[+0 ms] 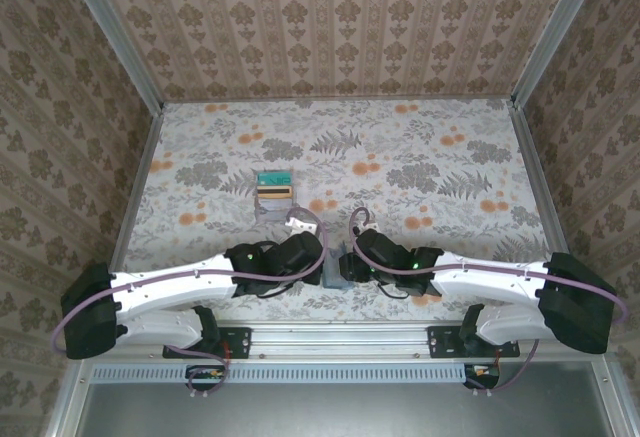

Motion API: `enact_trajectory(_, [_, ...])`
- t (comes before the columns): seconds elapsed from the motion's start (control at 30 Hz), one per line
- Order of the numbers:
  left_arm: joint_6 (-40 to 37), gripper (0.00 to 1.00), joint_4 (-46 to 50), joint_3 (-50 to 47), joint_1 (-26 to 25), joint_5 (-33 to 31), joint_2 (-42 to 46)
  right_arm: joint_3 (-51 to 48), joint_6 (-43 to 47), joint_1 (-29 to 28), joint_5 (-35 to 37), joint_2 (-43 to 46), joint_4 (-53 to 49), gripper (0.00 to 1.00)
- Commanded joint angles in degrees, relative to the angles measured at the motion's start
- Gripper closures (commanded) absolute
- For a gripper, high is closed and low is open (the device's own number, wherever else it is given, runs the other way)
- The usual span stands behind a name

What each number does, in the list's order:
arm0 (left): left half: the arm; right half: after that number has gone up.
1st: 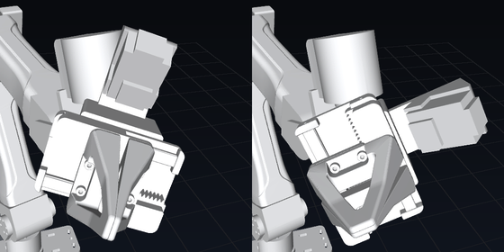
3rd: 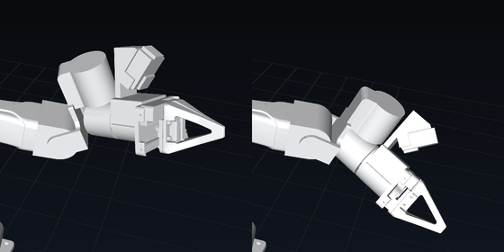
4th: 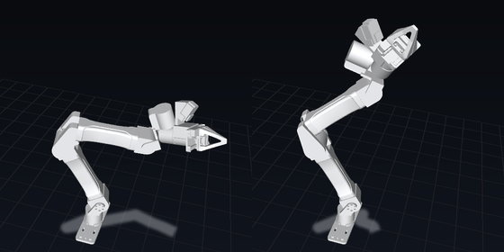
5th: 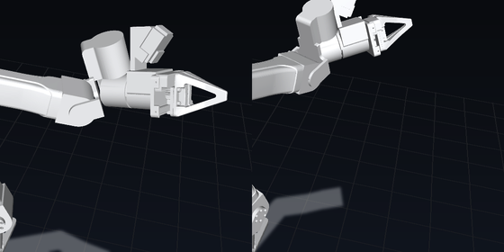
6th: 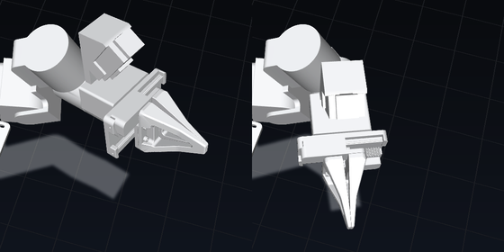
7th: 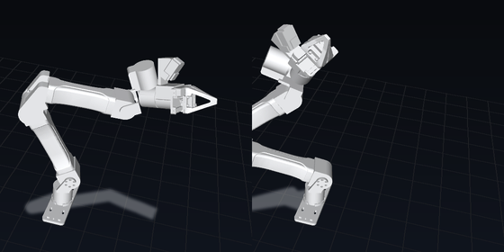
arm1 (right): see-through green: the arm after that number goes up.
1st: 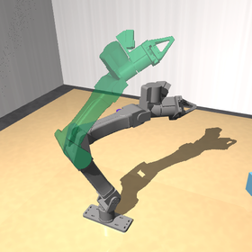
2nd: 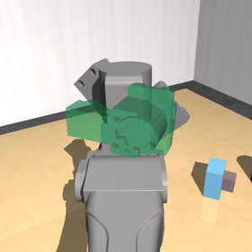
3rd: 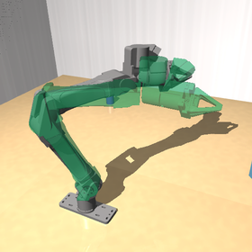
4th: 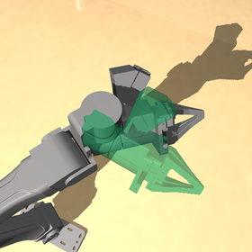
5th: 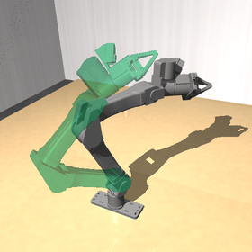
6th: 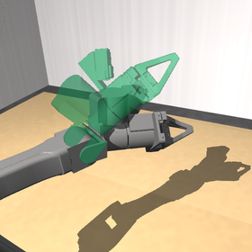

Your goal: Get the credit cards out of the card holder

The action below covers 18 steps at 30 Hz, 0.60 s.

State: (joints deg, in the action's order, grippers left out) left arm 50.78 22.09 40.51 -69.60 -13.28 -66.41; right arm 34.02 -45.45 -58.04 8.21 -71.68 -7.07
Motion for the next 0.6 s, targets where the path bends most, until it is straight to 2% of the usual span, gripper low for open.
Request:
enact_trajectory(0.0, [0.0,1.00,-0.4,-0.3,0.5,-0.1,1.3,-0.6,-0.6,-0.4,0.2,-0.3,-0.8,0.46])
enact_trajectory(0.07, [0.0,1.00,-0.4,-0.5,0.5,-0.1,1.5,-0.6,-0.5,-0.4,-0.8,0.0,0.2,0.40])
enact_trajectory(0.17, [-0.1,1.00,-0.4,-0.5,0.5,0.1,1.5,-0.5,-0.2,-0.4,-2.0,0.5,1.4,0.37])
enact_trajectory(0.57, [-0.3,1.00,-0.3,0.6,0.3,0.5,1.5,2.1,0.3,-0.5,-4.8,-5.0,3.2,0.37])
